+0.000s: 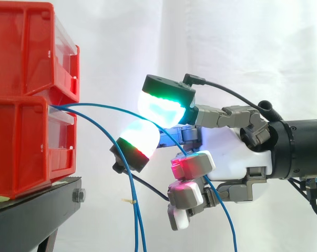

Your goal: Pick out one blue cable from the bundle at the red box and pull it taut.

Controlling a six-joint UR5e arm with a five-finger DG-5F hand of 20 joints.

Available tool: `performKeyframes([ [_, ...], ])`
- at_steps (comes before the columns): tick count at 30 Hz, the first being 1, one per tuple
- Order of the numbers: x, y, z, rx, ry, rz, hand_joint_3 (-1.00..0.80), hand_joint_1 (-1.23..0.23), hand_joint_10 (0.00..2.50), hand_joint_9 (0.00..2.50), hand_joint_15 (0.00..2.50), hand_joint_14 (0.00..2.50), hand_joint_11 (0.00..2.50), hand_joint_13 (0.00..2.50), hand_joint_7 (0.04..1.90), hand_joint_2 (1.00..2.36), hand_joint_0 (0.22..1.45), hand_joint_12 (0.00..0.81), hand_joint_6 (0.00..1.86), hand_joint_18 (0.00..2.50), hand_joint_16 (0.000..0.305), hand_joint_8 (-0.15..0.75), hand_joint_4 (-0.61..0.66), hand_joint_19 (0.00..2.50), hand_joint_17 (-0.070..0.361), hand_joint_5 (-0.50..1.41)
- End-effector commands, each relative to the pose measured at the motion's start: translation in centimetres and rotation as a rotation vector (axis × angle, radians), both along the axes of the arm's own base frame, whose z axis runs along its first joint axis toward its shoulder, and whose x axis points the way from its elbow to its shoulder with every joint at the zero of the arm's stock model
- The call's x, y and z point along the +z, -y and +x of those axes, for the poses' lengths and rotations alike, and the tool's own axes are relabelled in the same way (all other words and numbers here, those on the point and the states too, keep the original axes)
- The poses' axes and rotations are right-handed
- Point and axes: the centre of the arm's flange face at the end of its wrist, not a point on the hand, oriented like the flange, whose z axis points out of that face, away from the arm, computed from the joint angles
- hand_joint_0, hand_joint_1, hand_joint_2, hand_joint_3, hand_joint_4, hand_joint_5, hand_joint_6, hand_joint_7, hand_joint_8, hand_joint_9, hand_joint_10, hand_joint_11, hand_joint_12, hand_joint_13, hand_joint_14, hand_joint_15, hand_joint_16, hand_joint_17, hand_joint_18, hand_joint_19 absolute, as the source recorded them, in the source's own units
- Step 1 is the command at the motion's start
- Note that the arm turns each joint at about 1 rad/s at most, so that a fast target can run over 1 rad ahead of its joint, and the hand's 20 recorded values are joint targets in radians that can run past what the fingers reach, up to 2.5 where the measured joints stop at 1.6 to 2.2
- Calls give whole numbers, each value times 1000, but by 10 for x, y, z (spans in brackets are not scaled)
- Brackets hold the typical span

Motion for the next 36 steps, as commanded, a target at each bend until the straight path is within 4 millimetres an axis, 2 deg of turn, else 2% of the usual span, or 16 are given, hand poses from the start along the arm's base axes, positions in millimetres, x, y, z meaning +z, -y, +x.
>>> performKeyframes([
  [1, 0, 0, 0, 0, 0, 0, -128, -622, 22, 1307, 753, 25, 940, 1145, 918, 1018, 581, 372, 927, 852, 60, 282, -25, 707, 134, -156],
  [4, 0, 0, 0, 0, 0, 0, -107, -676, 23, 1284, 760, 25, 951, 1129, 877, 1019, 599, 356, 949, 843, 58, 265, -54, 709, 131, -164],
  [11, -1, 0, -1, 1, -6, 0, -181, -690, 25, 1236, 768, 27, 975, 1080, 887, 1021, 643, 323, 966, 780, 51, 211, -162, 727, 114, -186],
  [19, -1, 1, -2, -3, -18, 1, -226, -659, 22, 1228, 766, 27, 1045, 1060, 845, 1021, 667, 321, 978, 745, 48, 207, -161, 703, 108, -201],
  [21, 0, 1, -1, -3, -17, 2, -230, -652, 22, 1241, 825, 27, 1106, 1088, 830, 1021, 668, 316, 980, 741, 47, 203, -158, 698, 107, -203],
  [24, 0, 5, -2, -4, -19, 9, -234, -643, 17, 1292, 1064, 26, 1256, 1226, 819, 1021, 670, 303, 982, 764, 45, 194, -150, 707, 102, -205],
  [26, 2, 6, -2, -5, -22, 10, -235, -639, 9, 1343, 1314, 21, 1445, 1305, 804, 1021, 672, 282, 984, 791, 43, 188, -141, 736, 98, -206],
  [31, 7, 8, -3, -7, -48, 9, -233, -640, 32, 1400, 1594, 4, 1551, 1413, 789, 1022, 671, 264, 985, 826, 42, 176, -136, 762, 95, -205],
  [32, 9, 9, -3, -7, -49, 9, -233, -640, 112, 1394, 1606, 58, 1526, 1416, 786, 1021, 672, 261, 985, 836, 42, 175, -133, 772, 95, -205],
  [34, 11, 10, -3, -8, -52, 9, -232, -640, 213, 1383, 1512, 376, 1510, 1382, 776, 1021, 672, 256, 986, 843, 42, 178, -131, 789, 93, -204],
  [36, 12, 11, -4, -8, -65, 9, -231, -640, 361, 1374, 1483, 509, 1456, 1355, 778, 1022, 672, 258, 986, 853, 42, 175, -130, 797, 93, -204],
])
